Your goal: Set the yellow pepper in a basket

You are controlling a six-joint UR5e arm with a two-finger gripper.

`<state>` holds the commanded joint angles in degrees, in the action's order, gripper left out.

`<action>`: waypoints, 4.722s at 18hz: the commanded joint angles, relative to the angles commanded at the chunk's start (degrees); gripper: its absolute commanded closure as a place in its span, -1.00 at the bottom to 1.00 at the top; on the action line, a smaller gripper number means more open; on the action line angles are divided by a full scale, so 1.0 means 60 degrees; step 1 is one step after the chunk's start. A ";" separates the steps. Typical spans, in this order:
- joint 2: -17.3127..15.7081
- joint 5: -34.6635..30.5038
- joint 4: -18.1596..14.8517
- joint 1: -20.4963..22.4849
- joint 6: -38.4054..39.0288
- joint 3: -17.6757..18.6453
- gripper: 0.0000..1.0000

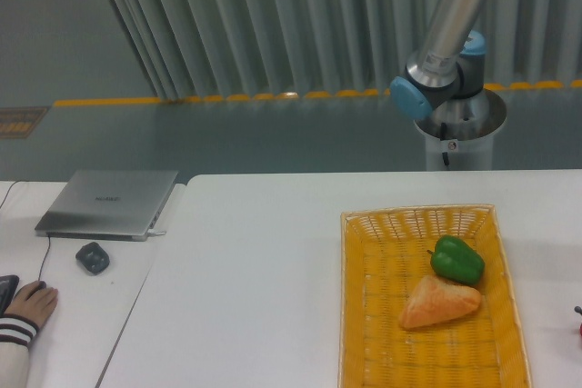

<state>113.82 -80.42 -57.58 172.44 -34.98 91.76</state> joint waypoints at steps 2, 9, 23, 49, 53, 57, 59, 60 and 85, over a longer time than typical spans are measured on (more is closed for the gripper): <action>0.0117 0.0000 0.0103 0.0000 0.0000 0.0030 -1.00; 0.0235 0.0000 0.0162 0.0000 -0.0029 0.0059 -1.00; 0.0133 0.0000 0.0236 -0.0131 0.0000 0.0059 -0.26; -0.0104 -0.3207 0.0235 -0.8362 0.4014 -0.1419 -0.27; 0.0424 -0.3384 0.0747 -0.8730 0.3999 -0.1611 -0.27; 0.0703 -0.3472 0.0909 -0.8760 0.3941 -0.1742 -0.27; 0.0762 -0.3472 0.0909 -0.8760 0.3926 -0.1918 -0.43; 0.0806 -0.3472 0.0909 -0.8760 0.3911 -0.2006 -0.76; -0.1434 -0.2051 -0.0847 -0.5115 -0.4403 -0.0849 -1.00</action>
<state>105.21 -92.73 -62.66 141.75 -61.40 86.66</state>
